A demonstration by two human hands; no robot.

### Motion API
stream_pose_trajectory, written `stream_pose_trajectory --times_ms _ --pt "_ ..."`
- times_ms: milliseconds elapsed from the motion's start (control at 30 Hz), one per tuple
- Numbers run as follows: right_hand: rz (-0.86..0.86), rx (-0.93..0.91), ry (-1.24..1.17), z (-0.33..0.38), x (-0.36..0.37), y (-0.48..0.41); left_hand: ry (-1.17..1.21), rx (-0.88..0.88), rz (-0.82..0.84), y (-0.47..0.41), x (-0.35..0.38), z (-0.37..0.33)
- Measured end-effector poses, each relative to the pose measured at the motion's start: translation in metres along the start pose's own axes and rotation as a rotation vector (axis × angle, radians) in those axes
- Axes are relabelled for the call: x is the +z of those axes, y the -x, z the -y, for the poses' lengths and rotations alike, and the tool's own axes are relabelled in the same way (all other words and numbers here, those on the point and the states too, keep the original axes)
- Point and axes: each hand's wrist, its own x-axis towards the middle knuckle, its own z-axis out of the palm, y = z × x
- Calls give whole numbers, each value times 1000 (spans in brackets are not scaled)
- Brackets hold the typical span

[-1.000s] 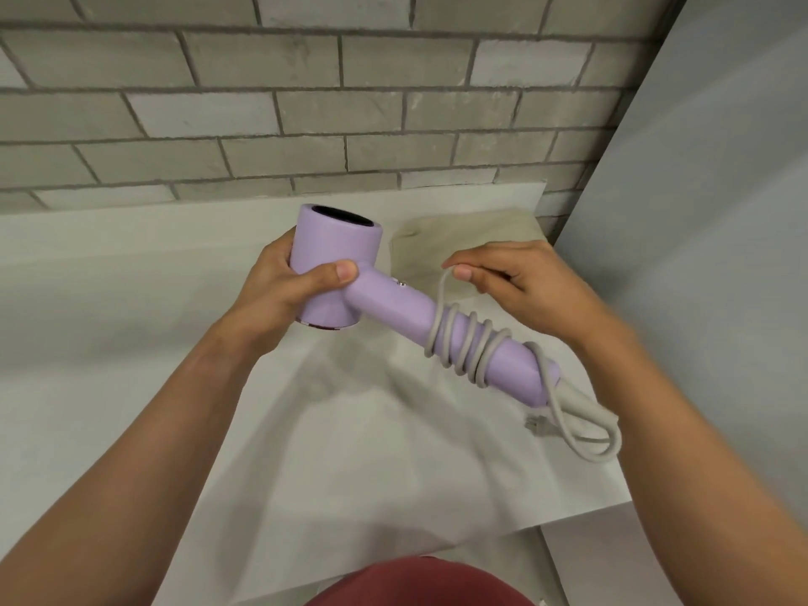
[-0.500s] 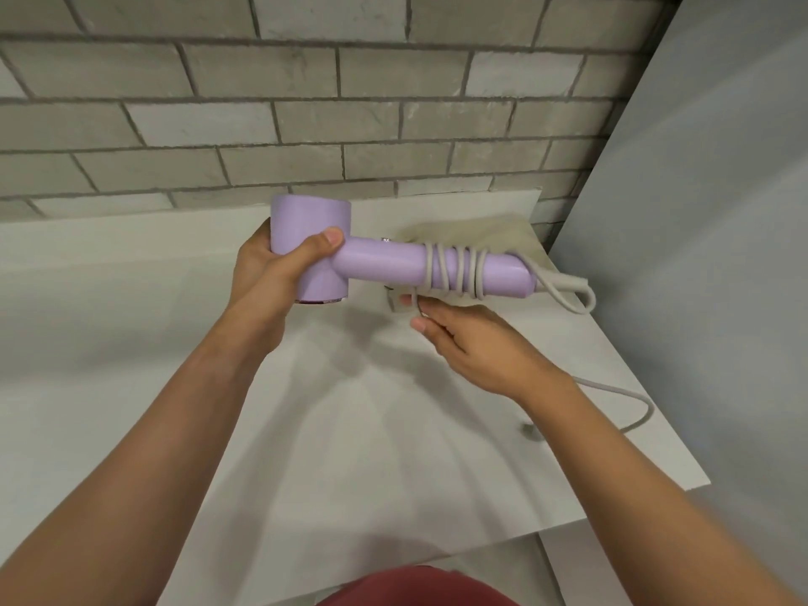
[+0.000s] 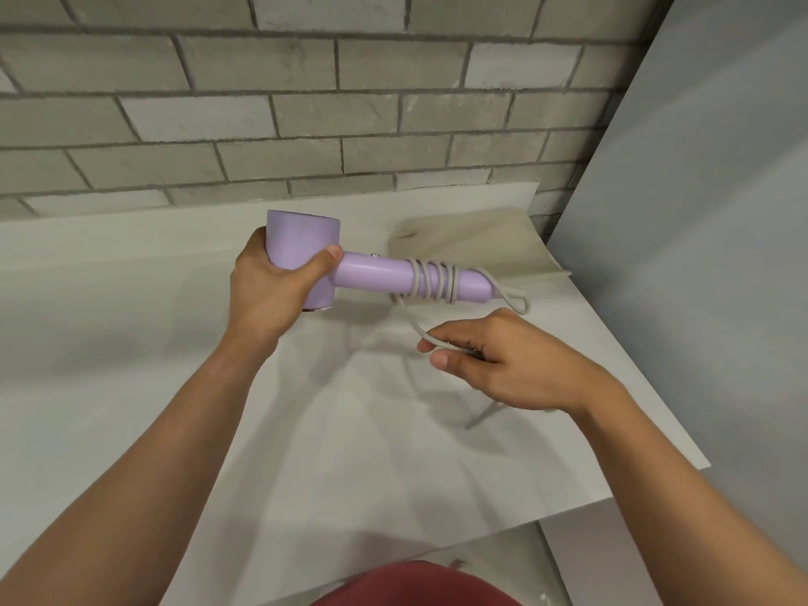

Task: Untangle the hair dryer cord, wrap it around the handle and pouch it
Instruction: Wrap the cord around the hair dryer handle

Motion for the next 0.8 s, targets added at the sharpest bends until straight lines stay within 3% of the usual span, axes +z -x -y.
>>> stream_pose_trajectory --times_ms 167,333,567,800 --pt "-10 -59 28 12 -11 3 -108 58 -19 1 -4 2" --pt "-177 -107 125 19 -26 7 -191 90 10 2 -13 6" --pt "-379 -207 445 26 -42 -6 -229 158 209 11 -20 3" --pt "-453 -237 482 10 -48 -17 -134 132 426 20 -24 4"
